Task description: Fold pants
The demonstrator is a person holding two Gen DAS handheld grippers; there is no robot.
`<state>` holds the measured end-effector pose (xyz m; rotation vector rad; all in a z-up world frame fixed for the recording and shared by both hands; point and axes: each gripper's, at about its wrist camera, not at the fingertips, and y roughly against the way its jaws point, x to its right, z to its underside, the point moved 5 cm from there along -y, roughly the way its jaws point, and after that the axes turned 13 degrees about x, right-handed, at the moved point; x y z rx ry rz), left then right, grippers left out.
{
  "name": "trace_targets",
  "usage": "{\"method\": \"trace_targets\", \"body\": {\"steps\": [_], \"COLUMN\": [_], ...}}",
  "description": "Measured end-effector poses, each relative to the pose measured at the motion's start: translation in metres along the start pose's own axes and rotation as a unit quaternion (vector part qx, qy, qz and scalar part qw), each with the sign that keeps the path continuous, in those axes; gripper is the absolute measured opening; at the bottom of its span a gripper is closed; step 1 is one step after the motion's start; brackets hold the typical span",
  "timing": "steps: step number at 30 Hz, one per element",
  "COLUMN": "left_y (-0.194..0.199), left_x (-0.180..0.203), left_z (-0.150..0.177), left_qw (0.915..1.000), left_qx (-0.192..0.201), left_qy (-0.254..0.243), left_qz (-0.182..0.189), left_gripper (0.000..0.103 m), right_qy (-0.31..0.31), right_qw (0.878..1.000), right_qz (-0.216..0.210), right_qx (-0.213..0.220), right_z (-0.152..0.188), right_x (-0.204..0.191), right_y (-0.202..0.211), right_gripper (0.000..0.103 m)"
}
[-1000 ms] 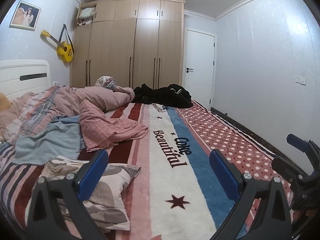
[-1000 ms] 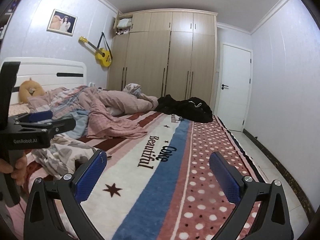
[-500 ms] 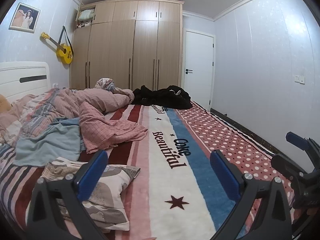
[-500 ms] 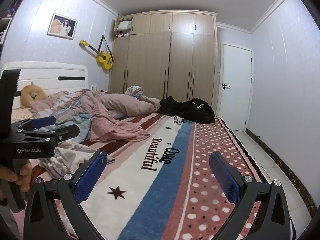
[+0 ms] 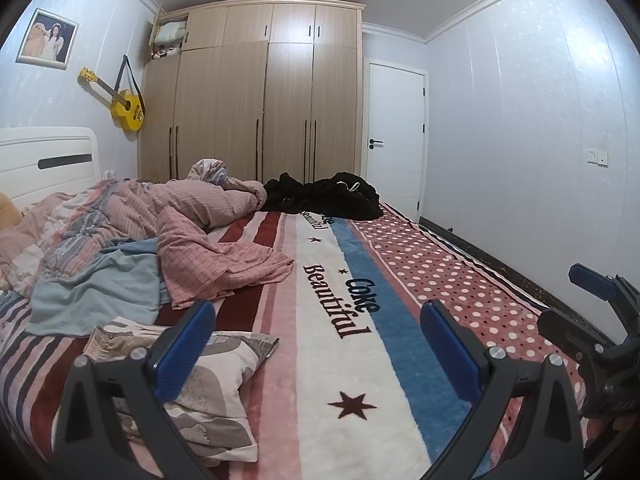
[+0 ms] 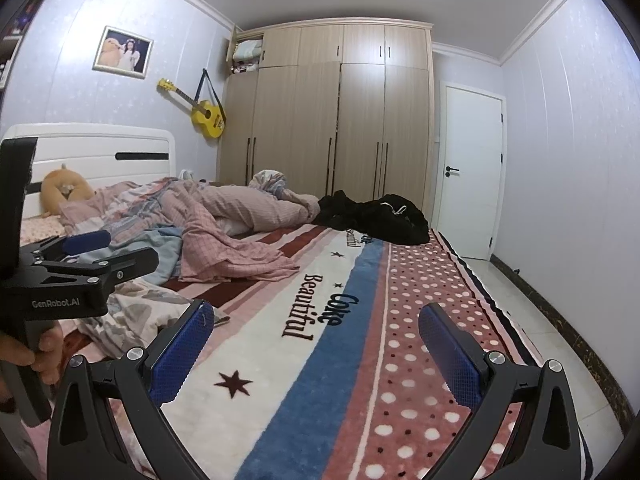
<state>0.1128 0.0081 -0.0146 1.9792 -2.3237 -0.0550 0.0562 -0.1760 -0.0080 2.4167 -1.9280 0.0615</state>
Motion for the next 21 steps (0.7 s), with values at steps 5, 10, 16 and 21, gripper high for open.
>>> {"method": "trace_targets", "body": {"steps": [5, 10, 16, 21], "left_y": [0.0002, -0.0001, 0.0000, -0.0002], "left_x": [0.0024, 0.0023, 0.0030, 0.0034], "left_z": [0.0000, 0.0003, 0.0005, 0.0008], "left_qw": [1.0000, 1.0000, 1.0000, 1.0000], "left_qx": [-0.001, -0.001, -0.001, 0.001], "left_qy": [-0.002, -0.004, -0.005, -0.005], "left_qz": [-0.002, -0.003, -0.003, -0.005], "left_gripper": [0.101, 0.102, 0.102, 0.102], "right_qy": [-0.001, -0.002, -0.002, -0.002], "right_qw": [1.000, 1.000, 1.000, 1.000], "right_qz": [-0.001, 0.000, 0.000, 0.000], "right_qx": [-0.001, -0.003, -0.003, -0.004], "right_z": [0.0013, 0.0025, 0.0024, 0.0028], "right_x": [-0.0009, -0.0026, -0.0016, -0.0014], "right_y": [0.0008, 0.0001, -0.0004, -0.0004], "right_gripper": [0.102, 0.102, 0.102, 0.102]}}
